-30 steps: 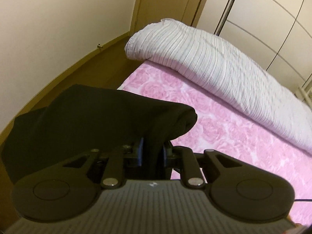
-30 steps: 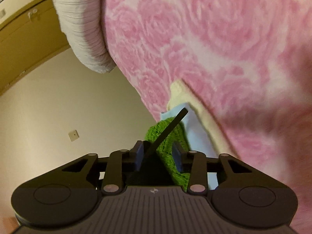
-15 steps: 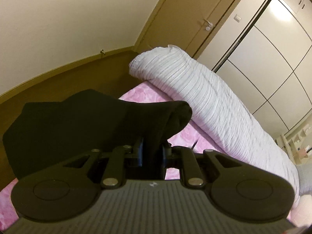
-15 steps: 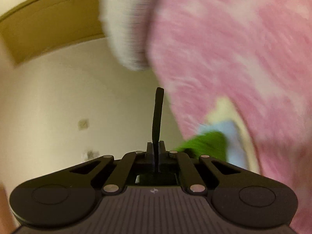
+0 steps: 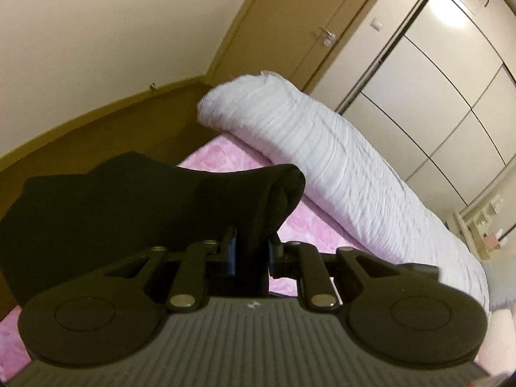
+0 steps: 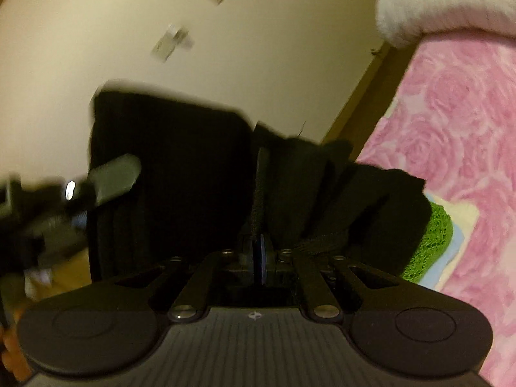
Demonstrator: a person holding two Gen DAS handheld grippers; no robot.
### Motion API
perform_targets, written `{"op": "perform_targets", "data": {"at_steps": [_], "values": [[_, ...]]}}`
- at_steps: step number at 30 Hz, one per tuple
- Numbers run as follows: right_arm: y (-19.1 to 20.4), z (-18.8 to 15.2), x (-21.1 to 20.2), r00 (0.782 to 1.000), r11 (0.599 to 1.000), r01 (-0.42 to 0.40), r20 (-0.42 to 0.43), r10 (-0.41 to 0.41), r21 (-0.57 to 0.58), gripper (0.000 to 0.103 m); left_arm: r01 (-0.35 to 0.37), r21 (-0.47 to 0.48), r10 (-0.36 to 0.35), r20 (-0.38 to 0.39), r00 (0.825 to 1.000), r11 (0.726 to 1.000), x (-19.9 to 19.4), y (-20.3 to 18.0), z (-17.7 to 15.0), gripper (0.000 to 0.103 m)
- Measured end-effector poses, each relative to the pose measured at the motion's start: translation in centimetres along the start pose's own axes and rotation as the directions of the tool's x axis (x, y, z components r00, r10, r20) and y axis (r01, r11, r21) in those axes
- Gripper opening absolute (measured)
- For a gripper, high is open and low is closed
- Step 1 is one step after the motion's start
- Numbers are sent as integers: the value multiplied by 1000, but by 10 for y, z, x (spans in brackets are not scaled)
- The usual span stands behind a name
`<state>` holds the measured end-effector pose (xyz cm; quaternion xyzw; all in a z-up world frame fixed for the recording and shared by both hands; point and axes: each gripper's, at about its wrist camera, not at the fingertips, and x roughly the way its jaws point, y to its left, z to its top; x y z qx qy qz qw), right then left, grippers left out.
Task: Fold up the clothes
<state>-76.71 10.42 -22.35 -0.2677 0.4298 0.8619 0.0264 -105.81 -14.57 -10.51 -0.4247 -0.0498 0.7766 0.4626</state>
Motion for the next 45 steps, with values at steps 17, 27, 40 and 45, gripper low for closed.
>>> {"op": "perform_targets", "data": {"at_steps": [17, 27, 40, 45], "values": [[-9, -55, -88, 984, 986, 168, 56, -167, -4, 54, -57, 223, 96, -172, 980, 973, 36, -36, -19, 43], [-20, -2, -110, 970, 955, 17, 228, -89, 298, 55, -186, 229, 214, -104, 971, 956, -33, -21, -29, 38], [-22, 3, -61, 957, 951, 231, 128, -260, 204, 14, -333, 233, 374, -158, 914, 914, -16, 15, -35, 34], [15, 9, -85, 914, 938, 336, 211, -348, 90, 28, -377, 274, 428, -154, 891, 885, -26, 5, -34, 36]]}}
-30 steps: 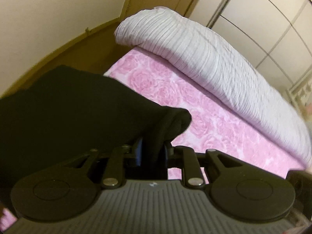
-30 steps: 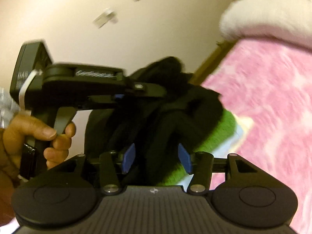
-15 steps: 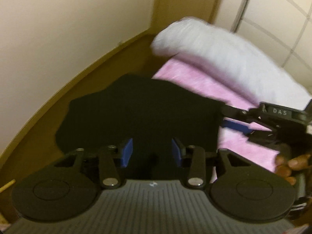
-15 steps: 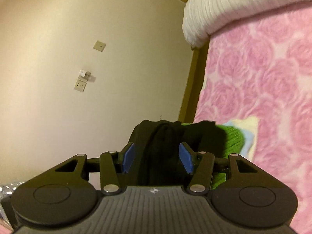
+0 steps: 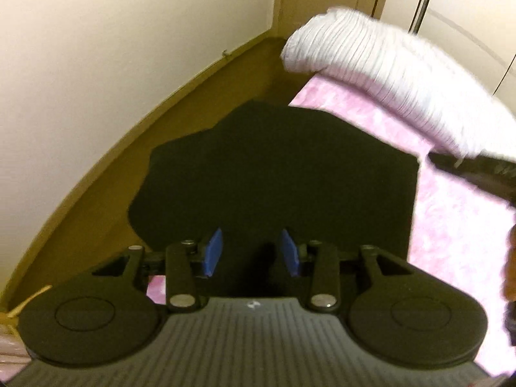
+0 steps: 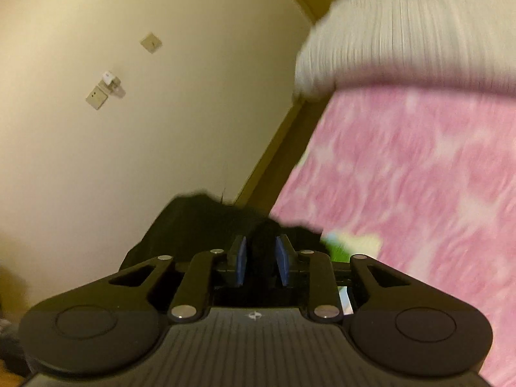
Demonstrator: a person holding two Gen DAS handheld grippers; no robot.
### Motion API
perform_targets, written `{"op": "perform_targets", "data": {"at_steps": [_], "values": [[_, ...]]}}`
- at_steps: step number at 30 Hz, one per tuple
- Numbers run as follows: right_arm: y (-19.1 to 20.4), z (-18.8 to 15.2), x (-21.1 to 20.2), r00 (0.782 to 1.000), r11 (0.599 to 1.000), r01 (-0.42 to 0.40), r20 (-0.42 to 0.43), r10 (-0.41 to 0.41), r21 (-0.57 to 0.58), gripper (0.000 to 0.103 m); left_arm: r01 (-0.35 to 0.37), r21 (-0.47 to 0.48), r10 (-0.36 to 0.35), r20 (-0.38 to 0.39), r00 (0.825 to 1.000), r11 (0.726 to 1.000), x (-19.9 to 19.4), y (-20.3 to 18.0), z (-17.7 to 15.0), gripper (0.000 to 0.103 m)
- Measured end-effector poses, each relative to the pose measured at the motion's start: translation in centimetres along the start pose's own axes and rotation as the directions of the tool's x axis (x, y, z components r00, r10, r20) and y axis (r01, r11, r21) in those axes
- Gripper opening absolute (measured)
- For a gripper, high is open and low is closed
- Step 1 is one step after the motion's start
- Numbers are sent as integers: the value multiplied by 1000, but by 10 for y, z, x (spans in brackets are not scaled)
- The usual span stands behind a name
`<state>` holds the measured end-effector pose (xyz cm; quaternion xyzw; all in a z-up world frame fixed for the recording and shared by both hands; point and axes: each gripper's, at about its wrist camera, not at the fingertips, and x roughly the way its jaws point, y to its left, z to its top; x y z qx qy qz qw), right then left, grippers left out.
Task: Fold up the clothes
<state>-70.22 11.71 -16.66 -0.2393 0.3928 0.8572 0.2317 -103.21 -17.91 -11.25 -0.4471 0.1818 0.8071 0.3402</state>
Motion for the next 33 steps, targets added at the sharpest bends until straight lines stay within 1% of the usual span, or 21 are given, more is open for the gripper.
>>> {"op": "perform_targets", "data": {"at_steps": [1, 2, 3, 4, 6, 9, 11, 13, 15, 17, 18, 20, 21, 23, 25, 27, 28, 29, 30, 32, 33], "values": [[6, 1, -6, 1000, 999, 6, 25, -6, -35, 28, -26, 9, 26, -17, 1000, 1000, 4, -1, -1, 36], [11, 2, -6, 1000, 998, 0, 28, 2, -65, 28, -50, 15, 51, -47, 998, 999, 12, -3, -2, 38], [16, 1, -4, 1000, 995, -4, 25, 6, -95, 27, -56, 20, 57, -56, 997, 998, 15, -3, -3, 38], [18, -1, 4, 1000, 993, 8, -5, -9, -121, 27, -61, 24, 63, -63, 996, 998, 18, -4, -3, 39], [16, -8, 24, 995, 987, 53, -79, -66, -153, 27, -68, 26, 69, -58, 996, 997, 14, -7, -3, 40], [15, -14, 29, 990, 983, 82, -104, -100, -164, 27, -78, 35, 79, -44, 996, 996, 4, -12, -2, 42], [18, -11, 15, 991, 984, 87, -84, -101, -156, 27, -80, 41, 82, -29, 996, 996, -8, -16, -4, 45], [23, -10, -1, 994, 984, 86, -50, -95, -154, 27, -66, 42, 67, -20, 998, 997, -16, -19, -9, 49], [29, -12, -9, 995, 983, 79, -49, -88, -165, 30, -63, 64, 66, -44, 997, 996, -8, -27, -12, 56], [32, -20, -4, 990, 978, 84, -95, -104, -192, 30, -93, 89, 101, -86, 991, 992, 6, -29, -19, 56], [32, -24, 2, 986, 975, 96, -118, -121, -201, 30, -109, 96, 118, -91, 989, 989, 4, -31, -22, 56], [33, -32, 10, 976, 969, 116, -157, -152, -217, 31, -113, 92, 119, -64, 991, 989, -14, -34, -26, 58], [36, -32, 1, 979, 970, 114, -143, -146, -215, 31, -115, 89, 120, -50, 992, 989, -23, -36, -28, 61], [45, -34, -24, 986, 968, 111, -98, -136, -223, 32, -117, 87, 120, -27, 992, 989, -43, -40, -33, 63], [53, -38, -49, 987, 963, 121, -73, -142, -240, 37, -123, 78, 124, -5, 992, 989, -64, -45, -40, 65], [64, -46, -70, 987, 961, 133, -57, -151, -243, 44, -122, 63, 121, 19, 992, 991, -87, -51, -51, 72], [69, -51, -79, 986, 960, 141, -55, -159, -242, 48, -120, 54, 118, 29, 993, 991, -101, -55, -59, 74], [73, -57, -87, 984, 959, 150, -59, -168, -241, 55, -121, 44, 119, 40, 992, 992, -113, -61, -67, 77], [77, -63, -95, 983, 959, 156, -62, -176, -238, 59, -126, 37, 124, 49, 991, 991, -125, -68, -76, 79], [81, -76, -112, 983, 957, 149, -70, -171, -247, 62, -142, 27, 140, 59, 988, 990, -144, -83, -93, 81], [85, -82, -120, 983, 955, 146, -74, -170, -258, 68, -146, 18, 145, 63, 987, 989, -155, -89, -102, 83]]}}
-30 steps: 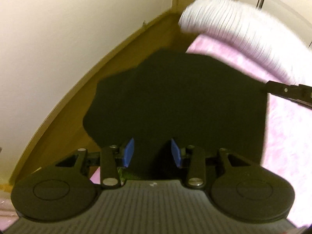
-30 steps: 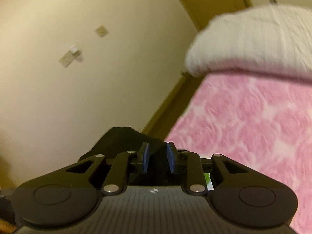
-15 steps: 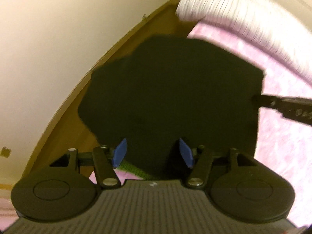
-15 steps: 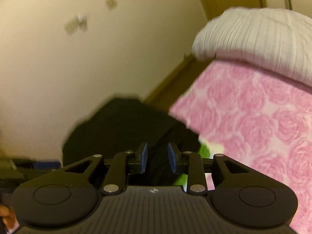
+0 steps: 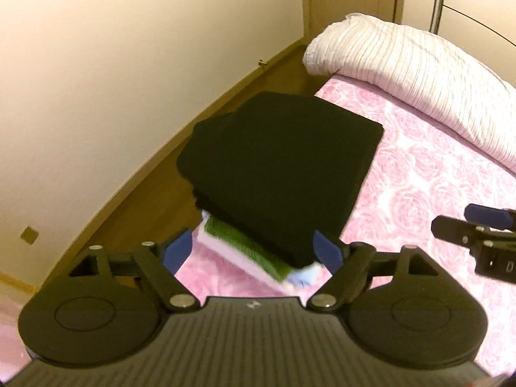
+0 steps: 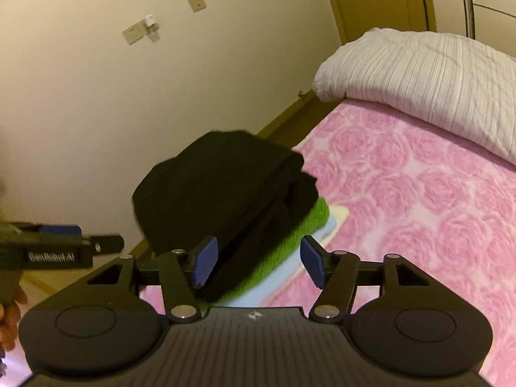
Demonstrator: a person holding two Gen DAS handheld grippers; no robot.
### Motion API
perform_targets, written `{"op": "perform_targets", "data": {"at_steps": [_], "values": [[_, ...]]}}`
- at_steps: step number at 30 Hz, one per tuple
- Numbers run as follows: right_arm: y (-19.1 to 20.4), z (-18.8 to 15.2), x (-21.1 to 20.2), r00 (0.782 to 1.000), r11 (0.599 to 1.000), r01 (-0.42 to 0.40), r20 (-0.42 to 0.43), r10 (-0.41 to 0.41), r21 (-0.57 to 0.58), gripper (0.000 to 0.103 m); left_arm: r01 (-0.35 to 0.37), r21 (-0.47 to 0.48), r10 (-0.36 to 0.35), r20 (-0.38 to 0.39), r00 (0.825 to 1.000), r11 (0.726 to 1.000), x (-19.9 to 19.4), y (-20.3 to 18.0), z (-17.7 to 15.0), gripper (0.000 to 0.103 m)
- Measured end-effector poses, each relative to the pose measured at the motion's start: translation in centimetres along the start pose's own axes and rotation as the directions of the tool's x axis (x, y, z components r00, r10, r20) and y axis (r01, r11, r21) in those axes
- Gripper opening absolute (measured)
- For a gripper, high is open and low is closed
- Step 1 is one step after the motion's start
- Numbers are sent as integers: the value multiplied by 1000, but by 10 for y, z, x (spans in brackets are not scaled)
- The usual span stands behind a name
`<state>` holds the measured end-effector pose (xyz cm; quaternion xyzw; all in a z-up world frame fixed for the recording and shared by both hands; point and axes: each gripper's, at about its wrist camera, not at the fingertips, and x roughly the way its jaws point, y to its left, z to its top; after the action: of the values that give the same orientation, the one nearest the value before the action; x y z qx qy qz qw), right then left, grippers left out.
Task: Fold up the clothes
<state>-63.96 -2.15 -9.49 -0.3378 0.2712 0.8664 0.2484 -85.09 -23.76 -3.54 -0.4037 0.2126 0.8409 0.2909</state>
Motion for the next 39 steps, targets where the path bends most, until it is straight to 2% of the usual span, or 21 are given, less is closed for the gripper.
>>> {"op": "perform_targets", "data": {"at_steps": [5, 9, 14, 20, 23, 24, 28, 35, 39], "values": [[6, -22, -44, 1000, 997, -11, 9, 12, -73, 89, -8, -75, 10, 17, 1000, 997, -56, -22, -44, 93], [6, -38, -85, 1000, 992, -9, 9, 10, -124, 89, -32, -140, 34, 17, 999, 990, -96, -44, -80, 98], [4, -61, -129, 999, 980, 21, -33, -28, -198, 89, -81, -187, 94, 60, 994, 979, -147, -81, -120, 102], [-10, -80, -185, 1000, 981, -28, 3, 29, -194, 89, -161, -244, 206, 175, 963, 956, -208, -120, -147, 102], [-22, -82, -208, 997, 984, -66, 21, 71, -166, 89, -149, -289, 209, 189, 960, 946, -227, -130, -157, 102], [-26, -82, -214, 996, 983, -79, 24, 84, -163, 89, -140, -305, 204, 189, 961, 942, -231, -133, -161, 102], [-31, -86, -228, 995, 975, -96, 15, 101, -203, 89, -61, -320, 109, 134, 985, 945, -229, -143, -171, 102], [-25, -88, -216, 998, 945, -52, -40, 41, -322, 89, -108, -322, 132, 51, 990, 941, -209, -159, -180, 102], [-26, -85, -195, 997, 939, -60, -69, 39, -340, 89, -125, -312, 134, 10, 991, 942, -184, -162, -178, 102]]}}
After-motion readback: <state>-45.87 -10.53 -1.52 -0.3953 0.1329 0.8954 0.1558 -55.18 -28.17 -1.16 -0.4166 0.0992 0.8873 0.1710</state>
